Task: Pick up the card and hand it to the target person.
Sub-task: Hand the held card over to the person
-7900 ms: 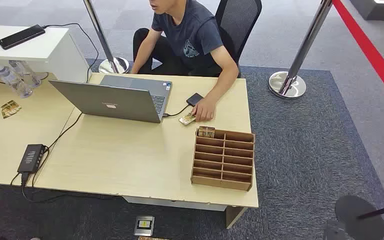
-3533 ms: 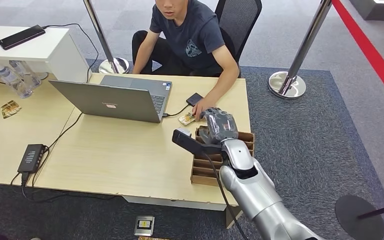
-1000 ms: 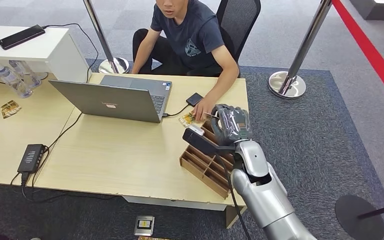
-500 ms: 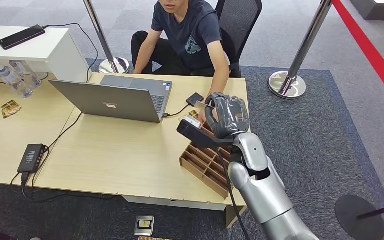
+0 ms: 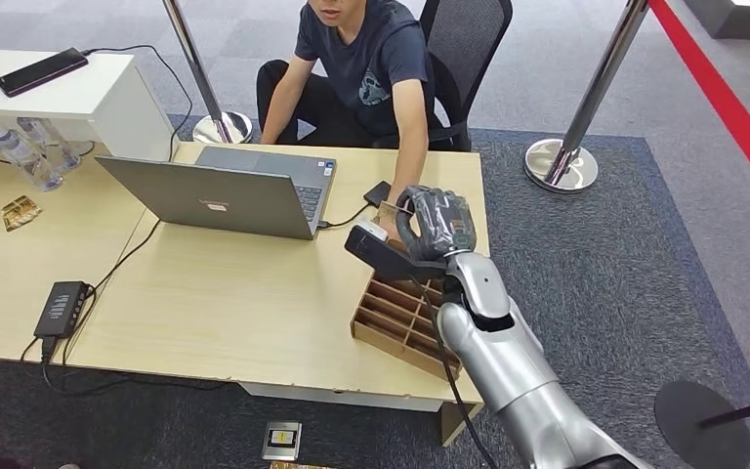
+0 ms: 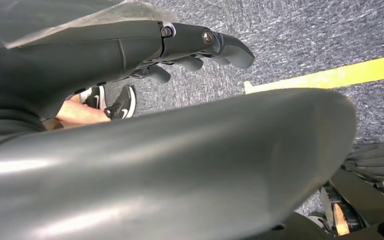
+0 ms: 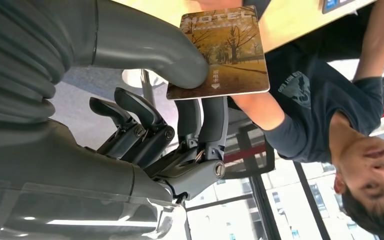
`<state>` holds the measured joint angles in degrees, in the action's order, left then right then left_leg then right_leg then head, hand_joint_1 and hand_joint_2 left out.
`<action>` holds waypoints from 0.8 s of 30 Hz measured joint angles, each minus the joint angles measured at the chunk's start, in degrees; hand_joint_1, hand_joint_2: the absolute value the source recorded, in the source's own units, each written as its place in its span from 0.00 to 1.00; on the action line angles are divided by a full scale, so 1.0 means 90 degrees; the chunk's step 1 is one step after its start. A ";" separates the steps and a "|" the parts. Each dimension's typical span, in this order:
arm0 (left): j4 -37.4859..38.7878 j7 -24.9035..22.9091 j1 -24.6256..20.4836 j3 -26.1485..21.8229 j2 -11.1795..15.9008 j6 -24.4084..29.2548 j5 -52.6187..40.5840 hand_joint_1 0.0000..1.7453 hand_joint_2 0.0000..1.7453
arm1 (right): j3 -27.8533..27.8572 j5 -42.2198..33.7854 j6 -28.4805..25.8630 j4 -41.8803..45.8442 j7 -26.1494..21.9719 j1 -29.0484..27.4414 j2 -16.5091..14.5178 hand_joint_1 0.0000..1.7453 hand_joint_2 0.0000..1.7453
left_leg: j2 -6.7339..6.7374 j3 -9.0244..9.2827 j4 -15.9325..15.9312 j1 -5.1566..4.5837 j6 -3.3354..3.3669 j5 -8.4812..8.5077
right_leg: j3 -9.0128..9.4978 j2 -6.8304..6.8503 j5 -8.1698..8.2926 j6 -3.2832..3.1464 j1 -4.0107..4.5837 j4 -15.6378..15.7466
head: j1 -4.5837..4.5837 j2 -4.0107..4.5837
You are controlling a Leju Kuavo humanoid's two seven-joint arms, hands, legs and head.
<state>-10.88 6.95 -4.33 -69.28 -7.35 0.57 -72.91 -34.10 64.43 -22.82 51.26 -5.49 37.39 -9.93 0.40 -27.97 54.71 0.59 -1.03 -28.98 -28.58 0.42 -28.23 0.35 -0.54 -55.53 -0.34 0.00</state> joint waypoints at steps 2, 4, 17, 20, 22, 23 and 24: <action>0.0000 0.0000 -0.0001 0.0000 -0.0004 0.0002 0.0006 0.00 0.00 | 0.0000 -0.0009 -0.0020 -0.0120 -0.0015 0.0027 -0.0026 1.00 1.00 | 0.0000 0.0000 0.0000 0.0000 0.0000 0.0000 | -0.0001 0.0000 0.0000 0.0000 0.0000 0.0000 | 0.0000 0.0000; 0.0000 0.0003 0.0000 0.0001 -0.0007 0.0005 0.0005 0.00 0.00 | 0.0000 -0.0017 -0.0041 -0.0199 -0.0025 0.0043 -0.0038 1.00 1.00 | 0.0000 0.0000 0.0000 0.0001 0.0000 0.0000 | -0.0001 0.0000 0.0000 0.0000 0.0000 0.0000 | 0.0000 0.0000; 0.0001 0.0075 0.0001 0.0001 -0.0014 0.0048 -0.0050 0.00 0.00 | 0.0034 -0.0066 -0.0175 -0.0541 -0.0033 0.0090 -0.0037 1.00 1.00 | 0.0000 -0.0001 0.0000 0.0000 0.0000 0.0000 | -0.0003 0.0000 0.0000 0.0000 0.0000 0.0000 | -0.0001 0.0000; 0.0001 0.0075 0.0001 0.0001 -0.0014 0.0035 -0.0070 0.00 0.00 | 0.0036 -0.0055 -0.0187 -0.0545 -0.0001 0.0087 -0.0032 1.00 1.00 | 0.0000 -0.0001 0.0000 0.0000 0.0000 0.0000 | -0.0004 0.0000 0.0000 0.0000 0.0000 0.0000 | -0.0001 0.0000; 0.0001 0.0074 0.0001 0.0001 -0.0014 0.0018 -0.0086 0.00 0.00 | 0.0038 -0.0037 -0.0193 -0.0545 0.0016 0.0081 -0.0030 1.00 1.00 | 0.0000 -0.0001 0.0000 0.0000 0.0000 0.0000 | -0.0004 0.0000 0.0000 0.0000 0.0000 0.0000 | -0.0001 0.0000; 0.0001 0.0073 0.0001 0.0001 -0.0014 0.0014 -0.0088 0.00 0.00 | 0.0038 -0.0024 -0.0192 -0.0545 0.0027 0.0078 -0.0029 1.00 1.00 | 0.0000 -0.0001 0.0000 0.0000 0.0000 0.0000 | -0.0004 0.0000 0.0000 0.0000 0.0000 0.0000 | -0.0001 0.0000; 0.0001 0.0073 0.0001 0.0001 -0.0014 0.0010 -0.0089 0.00 0.00 | 0.0039 -0.0008 -0.0190 -0.0545 0.0042 0.0074 -0.0028 1.00 1.00 | 0.0000 -0.0001 0.0000 0.0000 0.0000 0.0000 | -0.0004 0.0000 0.0000 0.0000 0.0000 0.0000 | -0.0001 0.0000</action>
<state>-10.87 7.61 -4.32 -69.26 -7.48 0.66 -73.71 -33.75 64.36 -24.53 46.36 -5.11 38.05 -10.18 0.40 -27.99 54.71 0.59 -1.03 -28.98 -28.62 0.42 -28.23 0.35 -0.54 -55.53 -0.35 0.00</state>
